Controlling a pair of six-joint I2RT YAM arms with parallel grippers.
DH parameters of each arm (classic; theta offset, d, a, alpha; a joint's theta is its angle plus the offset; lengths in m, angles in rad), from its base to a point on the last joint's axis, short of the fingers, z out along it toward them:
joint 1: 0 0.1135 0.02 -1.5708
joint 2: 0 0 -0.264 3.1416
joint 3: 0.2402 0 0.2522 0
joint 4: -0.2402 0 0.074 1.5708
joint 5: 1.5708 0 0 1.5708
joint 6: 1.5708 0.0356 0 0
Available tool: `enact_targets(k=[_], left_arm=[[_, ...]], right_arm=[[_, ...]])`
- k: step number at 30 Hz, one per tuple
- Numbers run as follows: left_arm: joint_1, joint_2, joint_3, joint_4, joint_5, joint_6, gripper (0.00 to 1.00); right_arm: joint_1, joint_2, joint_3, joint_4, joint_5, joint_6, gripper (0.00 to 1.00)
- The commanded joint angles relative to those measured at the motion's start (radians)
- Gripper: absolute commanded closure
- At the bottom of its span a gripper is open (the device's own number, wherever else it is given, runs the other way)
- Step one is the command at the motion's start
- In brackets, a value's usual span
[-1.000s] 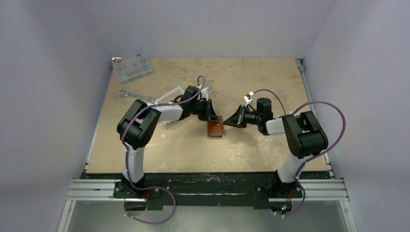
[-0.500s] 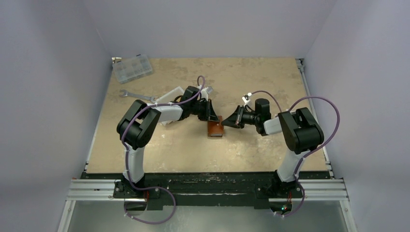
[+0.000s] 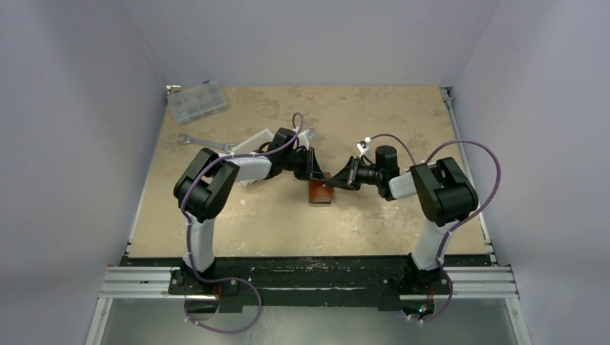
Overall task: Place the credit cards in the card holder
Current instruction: Close the card holder at the center of the board.
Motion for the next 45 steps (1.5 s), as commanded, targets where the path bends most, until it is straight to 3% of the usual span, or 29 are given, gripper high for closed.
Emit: enact_targets(k=[1, 11, 17, 22, 25, 28, 35, 45], left_arm=[[0.007, -0.029, -0.003, -0.083, 0.002, -0.018, 0.86], [0.008, -0.144, -0.076, -0.085, -0.010, -0.031, 0.80], [0.009, -0.251, -0.167, -0.060, -0.056, -0.029, 0.74], [0.010, -0.215, -0.159, -0.010, -0.052, -0.044, 0.83], [0.021, -0.168, -0.114, 0.004, -0.027, -0.060, 0.89], [0.039, -0.116, -0.072, 0.006, -0.013, -0.080, 0.94], [0.046, -0.043, -0.005, -0.018, -0.027, -0.064, 0.98], [0.035, -0.025, 0.010, -0.023, -0.025, -0.046, 0.95]], right_arm=[[0.004, 0.007, 0.025, 0.012, 0.007, -0.029, 1.00], [0.012, -0.131, 0.146, -0.471, 0.147, -0.337, 1.00], [0.040, -0.190, 0.232, -0.661, 0.221, -0.460, 0.76], [0.128, -0.211, 0.331, -0.867, 0.460, -0.536, 0.55], [0.171, -0.225, 0.362, -0.925, 0.596, -0.542, 0.47], [0.192, -0.226, 0.375, -0.956, 0.658, -0.541, 0.47], [0.204, -0.200, 0.390, -0.969, 0.657, -0.542, 0.60], [0.227, -0.194, 0.417, -0.980, 0.630, -0.555, 0.55]])
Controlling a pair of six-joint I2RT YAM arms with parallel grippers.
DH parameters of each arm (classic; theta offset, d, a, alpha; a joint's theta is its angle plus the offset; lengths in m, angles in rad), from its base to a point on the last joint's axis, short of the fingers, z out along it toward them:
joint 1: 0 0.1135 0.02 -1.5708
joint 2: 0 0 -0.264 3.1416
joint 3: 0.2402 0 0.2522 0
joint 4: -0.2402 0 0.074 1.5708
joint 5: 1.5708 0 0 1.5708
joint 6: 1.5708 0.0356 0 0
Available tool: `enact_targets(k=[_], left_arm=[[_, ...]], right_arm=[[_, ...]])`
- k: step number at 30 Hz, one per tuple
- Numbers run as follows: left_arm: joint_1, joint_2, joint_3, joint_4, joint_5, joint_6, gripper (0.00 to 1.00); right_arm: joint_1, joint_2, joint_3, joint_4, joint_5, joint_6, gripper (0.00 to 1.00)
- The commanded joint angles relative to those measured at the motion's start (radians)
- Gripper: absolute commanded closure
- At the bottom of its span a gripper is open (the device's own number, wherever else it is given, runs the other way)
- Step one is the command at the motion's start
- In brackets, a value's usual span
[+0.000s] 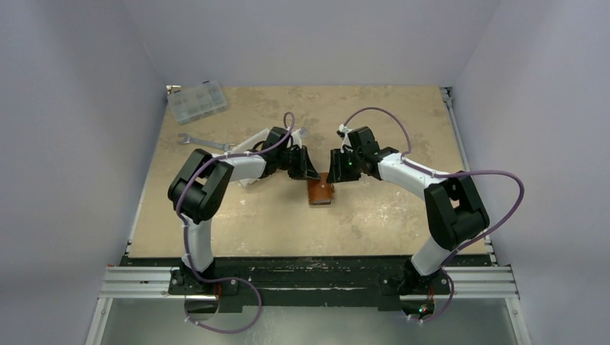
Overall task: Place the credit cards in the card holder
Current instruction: Close the card holder at the center of the board.
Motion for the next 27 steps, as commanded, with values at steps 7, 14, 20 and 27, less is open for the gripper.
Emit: enact_targets(k=[7, 14, 20, 27], left_arm=[[-0.022, 0.055, 0.048, 0.015, 0.002, 0.020, 0.98], [-0.022, 0.060, 0.042, 0.010, -0.006, 0.025, 0.99], [-0.022, 0.055, 0.041, 0.002, -0.010, 0.030, 1.00], [-0.022, 0.050, 0.041, -0.009, -0.017, 0.038, 1.00]], right_arm=[[0.017, 0.024, 0.047, -0.013, -0.015, -0.027, 0.59], [0.017, 0.039, 0.037, -0.003, -0.009, -0.028, 0.64], [0.017, 0.044, 0.032, -0.014, -0.012, -0.031, 0.64], [0.017, 0.031, 0.016, -0.008, -0.025, -0.024, 0.64]])
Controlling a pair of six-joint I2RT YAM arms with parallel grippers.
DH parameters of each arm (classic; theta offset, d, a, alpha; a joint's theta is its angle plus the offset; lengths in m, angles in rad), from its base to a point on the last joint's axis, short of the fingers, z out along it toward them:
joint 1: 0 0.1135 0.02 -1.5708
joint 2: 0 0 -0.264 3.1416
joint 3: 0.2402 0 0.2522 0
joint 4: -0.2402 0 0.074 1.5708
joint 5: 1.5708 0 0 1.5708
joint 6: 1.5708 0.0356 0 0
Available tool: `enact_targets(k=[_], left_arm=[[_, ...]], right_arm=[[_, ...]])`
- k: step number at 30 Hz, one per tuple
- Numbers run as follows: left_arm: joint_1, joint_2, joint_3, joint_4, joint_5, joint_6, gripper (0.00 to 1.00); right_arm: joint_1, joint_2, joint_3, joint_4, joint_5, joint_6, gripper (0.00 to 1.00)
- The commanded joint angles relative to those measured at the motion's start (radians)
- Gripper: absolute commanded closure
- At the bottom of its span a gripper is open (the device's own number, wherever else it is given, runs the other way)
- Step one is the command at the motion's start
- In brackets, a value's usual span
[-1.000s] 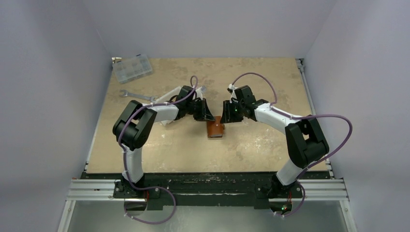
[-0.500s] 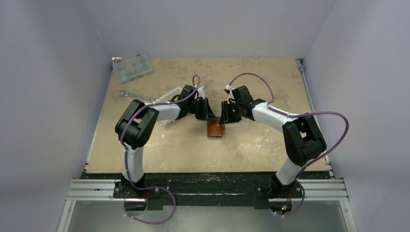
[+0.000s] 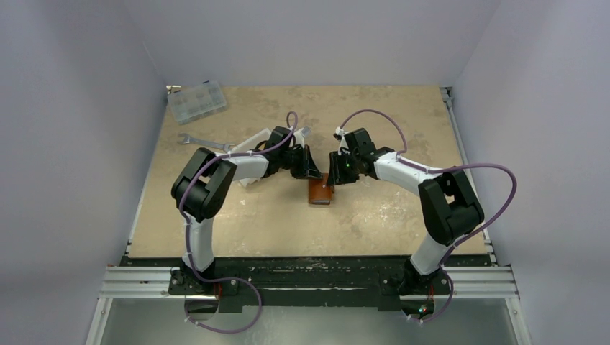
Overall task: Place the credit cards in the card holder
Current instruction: Close the card holder at the center of the board.
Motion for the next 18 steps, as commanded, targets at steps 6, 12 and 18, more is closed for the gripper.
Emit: enact_targets(k=[6, 12, 18], left_arm=[[-0.008, 0.016, 0.016, -0.032, -0.025, 0.038, 1.00], [-0.008, 0.019, 0.017, -0.036, -0.027, 0.039, 1.00], [-0.008, 0.021, 0.023, -0.039, -0.027, 0.042, 1.00]], right_arm=[[0.003, -0.017, -0.010, 0.008, -0.031, -0.005, 0.62], [0.003, -0.020, -0.023, 0.007, -0.040, 0.002, 0.62], [0.003, -0.033, -0.042, 0.020, -0.040, 0.007, 0.64]])
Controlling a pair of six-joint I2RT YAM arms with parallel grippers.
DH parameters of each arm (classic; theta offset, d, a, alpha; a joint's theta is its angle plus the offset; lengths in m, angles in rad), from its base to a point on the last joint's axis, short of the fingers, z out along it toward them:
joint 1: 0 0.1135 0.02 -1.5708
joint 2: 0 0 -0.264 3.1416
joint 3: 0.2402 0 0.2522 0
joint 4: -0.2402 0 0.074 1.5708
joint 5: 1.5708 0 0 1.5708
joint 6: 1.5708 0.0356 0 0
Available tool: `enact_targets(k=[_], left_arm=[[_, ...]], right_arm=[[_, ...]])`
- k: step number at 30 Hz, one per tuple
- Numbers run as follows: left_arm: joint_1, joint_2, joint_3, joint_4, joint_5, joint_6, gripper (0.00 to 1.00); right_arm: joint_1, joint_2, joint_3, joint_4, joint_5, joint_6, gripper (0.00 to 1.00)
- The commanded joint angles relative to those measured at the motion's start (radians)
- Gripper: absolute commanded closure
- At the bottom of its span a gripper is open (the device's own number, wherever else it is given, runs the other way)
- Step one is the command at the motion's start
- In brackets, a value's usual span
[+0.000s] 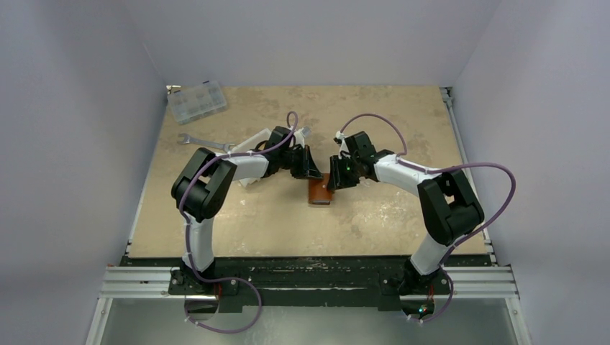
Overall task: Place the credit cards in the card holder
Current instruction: Close the card holder at the center of the board.
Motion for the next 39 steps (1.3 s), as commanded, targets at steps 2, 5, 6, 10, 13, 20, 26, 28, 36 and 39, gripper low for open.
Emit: enact_targets(k=[2, 5, 6, 10, 13, 20, 26, 28, 36, 39], left_arm=[[-0.008, 0.023, 0.022, -0.037, -0.028, 0.035, 1.00], [-0.008, 0.022, 0.020, -0.038, -0.026, 0.035, 1.00], [-0.008, 0.022, 0.020, -0.039, -0.026, 0.036, 1.00], [-0.008, 0.021, 0.016, -0.040, -0.029, 0.039, 1.00], [-0.008, 0.019, 0.003, -0.032, -0.028, 0.035, 1.00], [-0.011, 0.003, -0.040, -0.014, -0.049, 0.021, 1.00], [-0.019, -0.002, -0.063, 0.005, -0.053, 0.010, 1.00], [-0.032, 0.000, -0.066, 0.010, -0.057, 0.006, 1.00], [-0.065, 0.001, -0.088, 0.038, -0.073, -0.021, 1.00], [-0.065, -0.002, -0.095, 0.039, -0.074, -0.022, 1.00]], right_arm=[[0.003, -0.040, -0.020, 0.039, -0.020, 0.011, 0.68], [0.003, -0.037, -0.017, 0.052, -0.025, 0.018, 0.74], [0.003, -0.038, -0.017, 0.057, -0.023, 0.021, 0.77], [0.002, -0.053, -0.018, 0.066, -0.014, 0.028, 0.89], [-0.007, -0.068, -0.032, 0.085, -0.027, 0.031, 1.00], [-0.071, -0.129, -0.113, 0.192, -0.156, 0.058, 1.00], [-0.109, -0.131, -0.175, 0.347, -0.332, 0.092, 1.00], [-0.109, -0.106, -0.164, 0.373, -0.377, 0.093, 1.00], [-0.109, -0.011, -0.102, 0.383, -0.449, 0.096, 1.00], [-0.109, 0.008, -0.098, 0.400, -0.454, 0.124, 1.00]])
